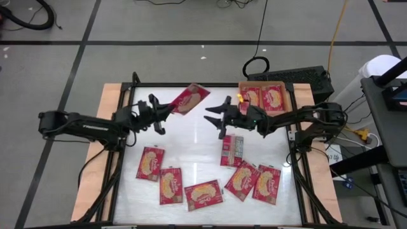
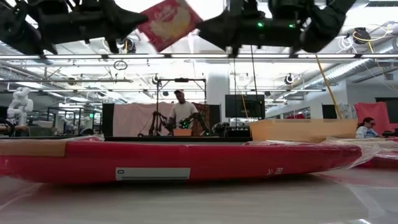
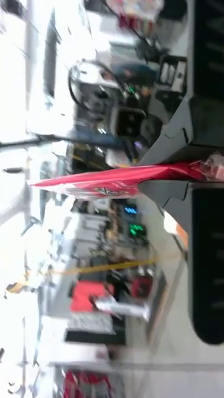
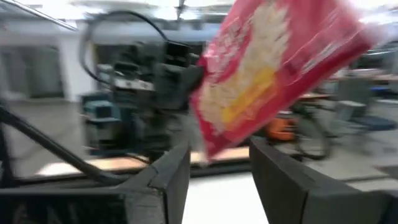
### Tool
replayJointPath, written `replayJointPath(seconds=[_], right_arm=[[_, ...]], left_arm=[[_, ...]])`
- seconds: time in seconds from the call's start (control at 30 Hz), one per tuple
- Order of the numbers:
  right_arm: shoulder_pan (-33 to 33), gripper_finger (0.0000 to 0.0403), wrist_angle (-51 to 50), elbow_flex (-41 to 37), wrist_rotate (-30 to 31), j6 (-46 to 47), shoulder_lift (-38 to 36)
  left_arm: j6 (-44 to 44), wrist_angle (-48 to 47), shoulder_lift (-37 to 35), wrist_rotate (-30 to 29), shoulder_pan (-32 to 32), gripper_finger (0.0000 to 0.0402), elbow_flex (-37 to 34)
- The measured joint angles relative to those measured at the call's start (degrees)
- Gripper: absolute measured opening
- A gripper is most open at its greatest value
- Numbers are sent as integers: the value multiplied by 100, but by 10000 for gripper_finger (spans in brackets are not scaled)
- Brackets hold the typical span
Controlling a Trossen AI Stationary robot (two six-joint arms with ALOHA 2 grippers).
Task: Sort popcorn bags into baskets
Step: Put the red popcorn bag into the orange bin
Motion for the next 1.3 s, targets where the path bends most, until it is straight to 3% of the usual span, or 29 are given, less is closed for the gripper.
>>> replayJointPath(seconds=[0.1,0.27,0.43,0.57,0.87,0.97,1.1,1.3], right_arm=[[-50,181,26,347,-340,217,292],[-94,209,106,717,-327,213,716],[-95,202,567,786,-476,176,864],[-94,159,537,785,-494,182,801],[-115,15,446,784,-640,37,720],[-146,13,-62,784,-668,7,579],[-163,24,-1523,783,-618,-122,76],[-226,8,-4233,782,-148,-514,-1276]], left_arm=[[-32,521,343,193,-9,12,91],[-124,1012,793,608,-8,18,254],[-114,1080,1101,686,-6,12,326],[-110,1336,1200,803,-10,22,328],[-41,1253,1235,1302,-25,27,333],[-21,944,1231,1409,-51,59,333],[-131,566,1243,1397,-60,134,332],[-90,-155,1240,597,-65,244,333]])
